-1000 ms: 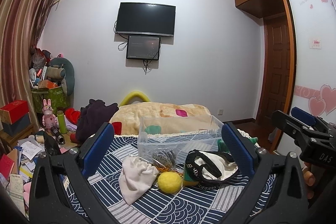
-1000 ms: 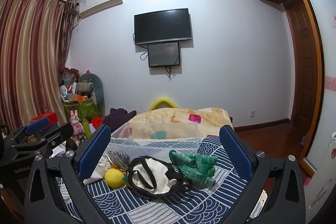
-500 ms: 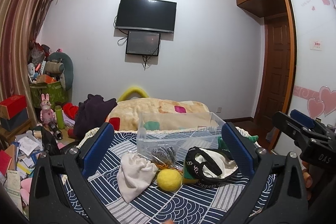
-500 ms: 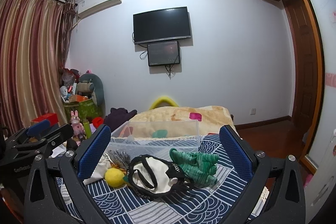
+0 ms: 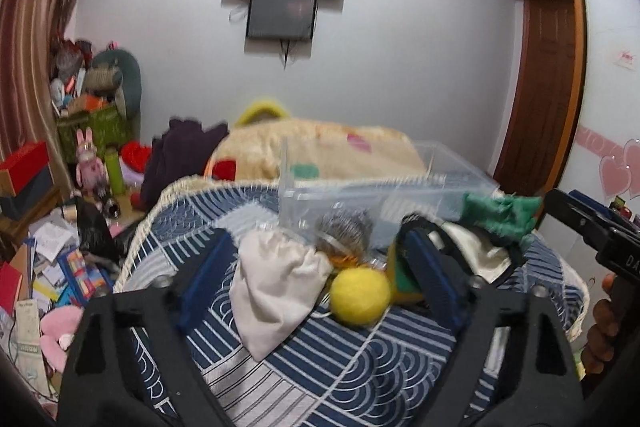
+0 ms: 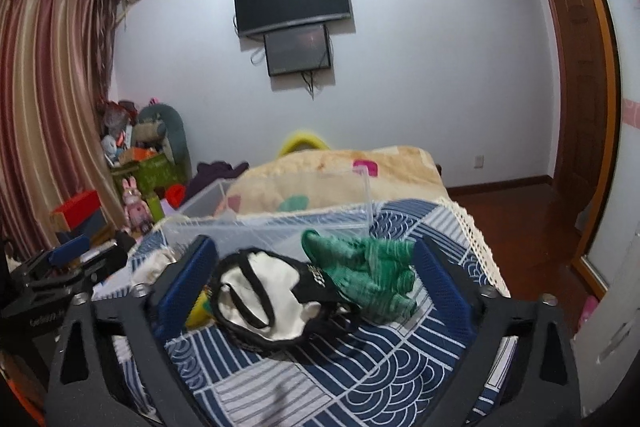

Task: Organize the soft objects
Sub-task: 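Grasp the white drawstring pouch with the left tool while the right tool grasps the green knitted dinosaur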

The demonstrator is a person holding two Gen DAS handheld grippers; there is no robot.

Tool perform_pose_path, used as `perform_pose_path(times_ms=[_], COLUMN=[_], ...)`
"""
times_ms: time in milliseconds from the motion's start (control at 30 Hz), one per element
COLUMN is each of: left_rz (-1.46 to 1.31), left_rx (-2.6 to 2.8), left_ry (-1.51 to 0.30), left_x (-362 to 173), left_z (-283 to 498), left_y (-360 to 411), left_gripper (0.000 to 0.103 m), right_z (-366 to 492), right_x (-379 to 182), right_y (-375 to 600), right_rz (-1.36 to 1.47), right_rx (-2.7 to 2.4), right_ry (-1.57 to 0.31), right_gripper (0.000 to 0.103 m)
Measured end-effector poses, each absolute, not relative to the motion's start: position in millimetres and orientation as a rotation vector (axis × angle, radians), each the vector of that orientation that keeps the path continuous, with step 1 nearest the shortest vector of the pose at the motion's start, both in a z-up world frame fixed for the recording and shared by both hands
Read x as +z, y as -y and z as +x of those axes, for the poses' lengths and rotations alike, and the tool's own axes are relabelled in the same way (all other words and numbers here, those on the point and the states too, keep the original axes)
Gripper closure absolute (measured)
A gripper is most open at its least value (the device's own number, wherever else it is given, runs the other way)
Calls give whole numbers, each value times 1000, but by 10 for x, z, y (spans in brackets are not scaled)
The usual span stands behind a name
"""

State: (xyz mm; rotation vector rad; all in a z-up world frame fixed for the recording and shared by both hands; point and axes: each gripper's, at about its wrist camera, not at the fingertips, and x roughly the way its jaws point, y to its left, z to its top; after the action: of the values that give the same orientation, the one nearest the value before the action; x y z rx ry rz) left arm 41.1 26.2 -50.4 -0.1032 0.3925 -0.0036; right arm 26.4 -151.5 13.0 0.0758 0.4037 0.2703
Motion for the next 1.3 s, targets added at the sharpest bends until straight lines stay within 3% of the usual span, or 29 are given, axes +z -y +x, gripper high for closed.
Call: perform_pose_path(times_ms=[167,467,533,700,933,1067,1300], left_rz=[-129,-162,-167,-156,-146,-85,-109], left_rx=[3,-2,6,-23,-61,-42,-50], left_ry=[-502,-659,-681,-721,-742,-711,-704], left_x=[-685,-1009,-1070,-1180,-1222,-1192,-1117], left_z=[685,1081,1139,1220,1234,1136,985], left_y=[-445,-780,-815,-790,-744,-654,-721], left_gripper=[21,24,24,41,68,83,86], right_z=[429,673,716,829,812,748,650], right_x=[-30,-50,-89,-226,-262,-224,-42], right_y=[1582,1721,1725,1737,1789,1822,1848], right_rz=[80,56,51,73,128,139,166], right_rx=[262,200,193,195,237,253,259], right_ry=[-500,-556,-576,-651,-678,-643,-585], right_gripper=[24,25,30,45,81,87,88])
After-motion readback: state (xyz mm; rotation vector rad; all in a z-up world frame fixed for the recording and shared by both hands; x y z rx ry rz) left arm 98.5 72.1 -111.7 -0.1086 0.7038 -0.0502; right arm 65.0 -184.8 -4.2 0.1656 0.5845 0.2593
